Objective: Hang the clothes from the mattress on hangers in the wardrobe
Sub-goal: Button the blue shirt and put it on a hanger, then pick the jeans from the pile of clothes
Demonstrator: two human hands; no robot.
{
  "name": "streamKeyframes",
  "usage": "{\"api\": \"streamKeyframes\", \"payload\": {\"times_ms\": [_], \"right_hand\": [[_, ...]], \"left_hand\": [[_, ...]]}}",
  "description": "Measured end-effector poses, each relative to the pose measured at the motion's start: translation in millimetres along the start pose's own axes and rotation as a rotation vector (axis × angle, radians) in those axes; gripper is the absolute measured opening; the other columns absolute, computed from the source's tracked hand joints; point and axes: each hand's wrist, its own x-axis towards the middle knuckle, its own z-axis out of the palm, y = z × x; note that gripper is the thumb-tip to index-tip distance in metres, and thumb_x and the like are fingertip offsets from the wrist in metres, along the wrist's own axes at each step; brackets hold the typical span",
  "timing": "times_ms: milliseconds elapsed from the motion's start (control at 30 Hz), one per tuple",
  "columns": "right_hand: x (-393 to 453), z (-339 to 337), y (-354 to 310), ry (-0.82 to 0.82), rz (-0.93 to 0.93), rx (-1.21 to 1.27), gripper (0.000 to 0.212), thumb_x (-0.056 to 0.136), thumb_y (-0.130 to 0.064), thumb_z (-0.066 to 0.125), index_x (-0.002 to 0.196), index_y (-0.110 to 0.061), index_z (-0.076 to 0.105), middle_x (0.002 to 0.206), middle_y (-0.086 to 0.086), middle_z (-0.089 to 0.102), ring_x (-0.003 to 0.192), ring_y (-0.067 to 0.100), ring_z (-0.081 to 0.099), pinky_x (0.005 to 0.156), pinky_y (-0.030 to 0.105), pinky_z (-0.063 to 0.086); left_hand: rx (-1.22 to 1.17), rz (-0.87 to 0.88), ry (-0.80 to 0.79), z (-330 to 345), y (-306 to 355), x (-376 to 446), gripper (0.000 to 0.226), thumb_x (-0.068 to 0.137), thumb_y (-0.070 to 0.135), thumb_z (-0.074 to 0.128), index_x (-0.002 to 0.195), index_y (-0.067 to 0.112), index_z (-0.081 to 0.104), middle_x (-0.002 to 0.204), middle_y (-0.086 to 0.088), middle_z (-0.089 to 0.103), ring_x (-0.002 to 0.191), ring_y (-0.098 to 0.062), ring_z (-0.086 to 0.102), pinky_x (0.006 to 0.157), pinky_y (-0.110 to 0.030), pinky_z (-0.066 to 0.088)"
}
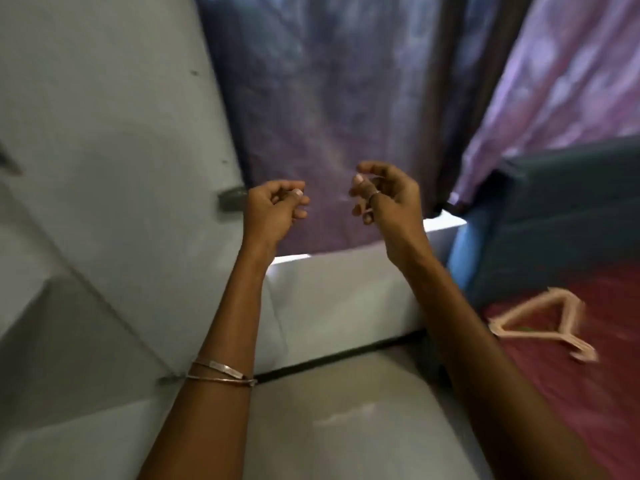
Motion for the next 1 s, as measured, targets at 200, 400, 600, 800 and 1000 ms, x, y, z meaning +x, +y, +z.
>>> {"api": "streamKeyframes", "payload": {"times_ms": [200, 400, 600, 800, 1000], "right_hand": [[-87.7, -237.8, 52.8, 0.335, 0.156, -0.296, 0.016, 0.088, -0.015, 0.063, 0.102, -0.023, 0.063, 0.079, 0.005, 0.063, 0.059, 0.009, 0.056, 0.053, 0.024, 0.045], [-181.2, -394.3, 86.7, 0.613, 0.284, -0.55, 0.018, 0.087, -0.006, 0.063, 0.101, -0.018, 0.064, 0.073, -0.01, 0.058, 0.062, 0.003, 0.054, 0.065, 0.033, 0.05], [-225.8, -499.7, 113.7, 0.758, 0.428, -0.667, 0.014, 0.091, -0.01, 0.061, 0.105, -0.013, 0.064, 0.071, -0.011, 0.055, 0.059, -0.001, 0.054, 0.062, 0.029, 0.049], [-226.5, -596.2, 163.3, 0.896, 0.538, -0.711, 0.01, 0.092, -0.013, 0.06, 0.101, -0.014, 0.065, 0.073, -0.007, 0.059, 0.067, 0.004, 0.056, 0.063, 0.023, 0.044], [-227.0, -696.0, 211.2, 1.12, 0.726, -0.729, 0.012, 0.09, -0.004, 0.059, 0.098, -0.009, 0.067, 0.065, -0.005, 0.058, 0.061, 0.012, 0.054, 0.064, 0.028, 0.045]], "left_hand": [[-0.007, -0.166, -0.342, 221.5, -41.7, -103.9, 0.016, 0.091, 0.008, 0.055, 0.092, 0.016, 0.069, 0.079, -0.003, 0.071, 0.058, -0.01, 0.063, 0.055, -0.019, 0.047], [0.044, -0.112, -0.594, 373.2, -69.9, -182.1, 0.017, 0.092, -0.002, 0.053, 0.093, 0.004, 0.069, 0.071, -0.004, 0.066, 0.052, -0.001, 0.061, 0.055, -0.018, 0.052], [0.298, 0.007, -0.845, 476.8, -105.1, -224.7, 0.019, 0.09, 0.004, 0.056, 0.088, 0.015, 0.071, 0.071, 0.002, 0.069, 0.063, -0.009, 0.062, 0.067, -0.019, 0.051], [0.373, 0.001, -0.999, 584.8, -163.4, -226.4, 0.019, 0.087, 0.003, 0.057, 0.084, 0.015, 0.071, 0.072, -0.001, 0.07, 0.069, -0.021, 0.065, 0.075, -0.036, 0.054], [0.406, -0.107, -1.213, 711.9, -217.5, -228.5, 0.016, 0.076, 0.024, 0.053, 0.069, 0.033, 0.066, 0.064, 0.003, 0.067, 0.065, -0.023, 0.065, 0.072, -0.04, 0.055]]}}
